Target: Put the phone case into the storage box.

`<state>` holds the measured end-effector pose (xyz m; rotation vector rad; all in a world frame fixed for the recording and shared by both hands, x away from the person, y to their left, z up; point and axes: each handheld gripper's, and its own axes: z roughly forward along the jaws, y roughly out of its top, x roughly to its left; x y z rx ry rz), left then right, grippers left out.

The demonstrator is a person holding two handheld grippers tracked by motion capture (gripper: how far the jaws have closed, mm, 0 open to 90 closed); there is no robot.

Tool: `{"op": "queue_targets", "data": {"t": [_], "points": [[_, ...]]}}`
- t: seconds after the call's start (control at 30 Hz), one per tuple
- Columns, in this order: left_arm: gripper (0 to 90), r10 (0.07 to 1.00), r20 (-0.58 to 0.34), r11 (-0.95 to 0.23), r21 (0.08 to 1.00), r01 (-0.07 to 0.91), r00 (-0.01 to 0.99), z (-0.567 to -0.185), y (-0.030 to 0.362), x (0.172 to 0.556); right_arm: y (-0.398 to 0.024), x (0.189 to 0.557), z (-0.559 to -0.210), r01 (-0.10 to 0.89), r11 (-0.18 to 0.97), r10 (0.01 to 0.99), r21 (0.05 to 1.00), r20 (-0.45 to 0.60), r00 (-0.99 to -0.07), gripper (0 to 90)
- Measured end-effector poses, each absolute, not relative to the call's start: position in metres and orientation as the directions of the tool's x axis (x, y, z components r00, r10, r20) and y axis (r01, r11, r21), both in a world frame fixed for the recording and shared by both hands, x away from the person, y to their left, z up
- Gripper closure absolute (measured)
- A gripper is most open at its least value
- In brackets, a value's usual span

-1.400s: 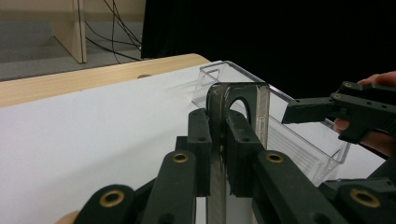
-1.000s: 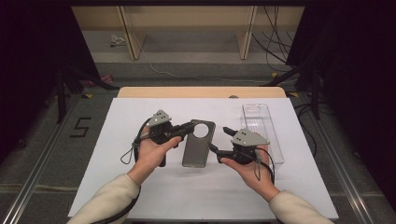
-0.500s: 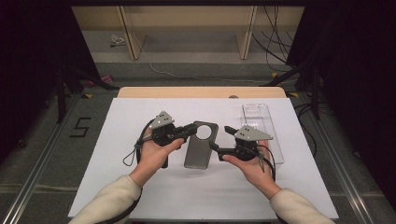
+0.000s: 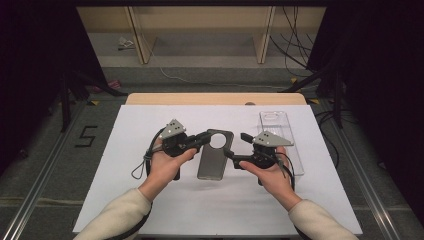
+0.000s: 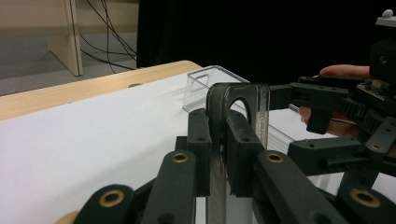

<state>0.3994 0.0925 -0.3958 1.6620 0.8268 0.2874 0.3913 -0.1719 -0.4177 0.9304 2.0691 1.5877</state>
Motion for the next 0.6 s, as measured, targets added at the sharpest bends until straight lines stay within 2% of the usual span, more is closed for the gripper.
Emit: {"op": "queue_targets", "data": {"t": [0.6], "points": [[81.5,0.661,-0.211,-0.070,0.938,0.339,0.720,-0.3989,0.0867,0.3959,-0.1759,0.3962,-0.4171,0.336,0.107,0.718,0.936,0.161,-0.677,37.2]]}}
